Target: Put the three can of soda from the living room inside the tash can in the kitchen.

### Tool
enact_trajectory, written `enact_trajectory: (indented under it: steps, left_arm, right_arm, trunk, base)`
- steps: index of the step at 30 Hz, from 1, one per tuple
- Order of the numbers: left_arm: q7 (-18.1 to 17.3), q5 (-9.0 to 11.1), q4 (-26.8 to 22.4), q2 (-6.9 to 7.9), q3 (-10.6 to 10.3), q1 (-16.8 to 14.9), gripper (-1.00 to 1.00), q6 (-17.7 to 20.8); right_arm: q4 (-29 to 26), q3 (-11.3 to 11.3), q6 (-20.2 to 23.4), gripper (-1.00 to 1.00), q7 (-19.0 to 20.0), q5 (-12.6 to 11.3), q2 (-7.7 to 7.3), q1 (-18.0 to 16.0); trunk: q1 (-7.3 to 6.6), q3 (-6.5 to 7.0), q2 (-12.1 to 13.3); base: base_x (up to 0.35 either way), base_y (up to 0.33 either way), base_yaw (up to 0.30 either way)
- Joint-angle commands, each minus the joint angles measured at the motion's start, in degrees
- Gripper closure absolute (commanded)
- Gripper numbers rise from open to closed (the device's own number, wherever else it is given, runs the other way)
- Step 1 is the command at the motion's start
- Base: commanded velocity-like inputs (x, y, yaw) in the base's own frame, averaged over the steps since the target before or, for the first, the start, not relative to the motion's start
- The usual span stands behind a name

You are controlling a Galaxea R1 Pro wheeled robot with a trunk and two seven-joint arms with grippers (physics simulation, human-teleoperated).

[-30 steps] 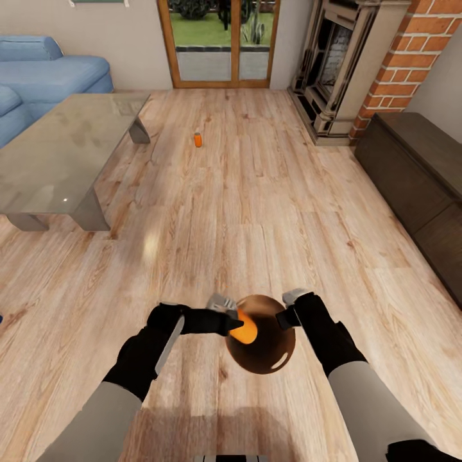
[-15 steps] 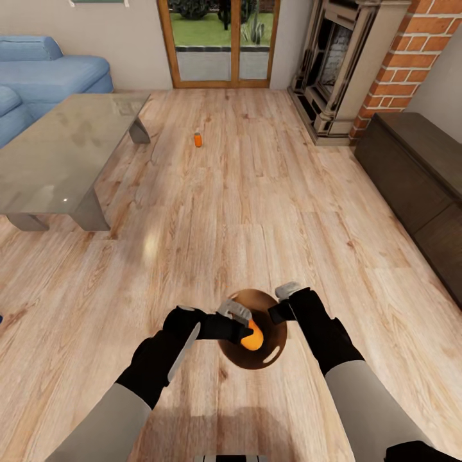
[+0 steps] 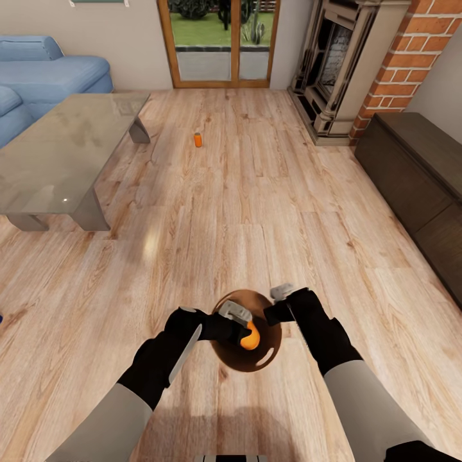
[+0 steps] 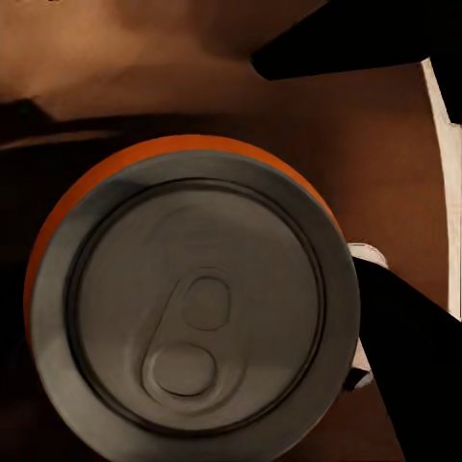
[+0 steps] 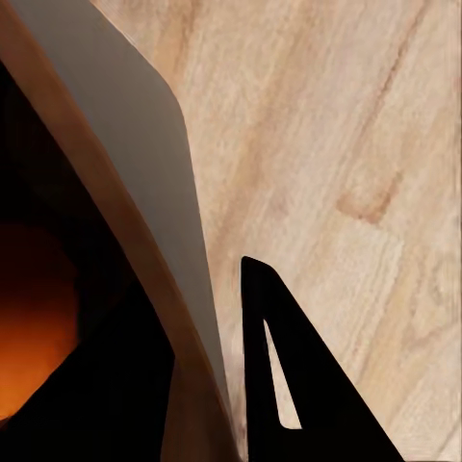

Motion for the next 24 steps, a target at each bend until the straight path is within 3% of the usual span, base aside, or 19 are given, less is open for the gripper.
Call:
enact_trajectory:
  steps: [1,8,24]
  left_arm:
    - [0.5,-0.5,0.6,0.05,0.0,0.0,1.0,-0.4]
    - [1.9,-0.6,4.1,-0.02,-0.2,0.0,1.0,-2.8]
    - [4.4,-0.7,4.6,0.03,-1.4,0.0,1.0,-3.3]
  right_arm:
    - [0.0,0.6,0.3,1.0,0.2,-1.7,0.01,0.0]
    - [-0.1,1.6,0.3,1.0,0.3,-1.7,0.03,0.0]
    - [-0.2,1.8,0.3,1.0,0.3,-1.7,0.11,0.0]
  trunk:
    - [0.0,0.01,0.0]
    - [0.0,0.01,0.0]
    - [0.0,0.01,0.0]
  base:
    - [0.0,0.0,0.0]
    - [0.0,0.0,0.0]
    - [0.0,0.0,0.0]
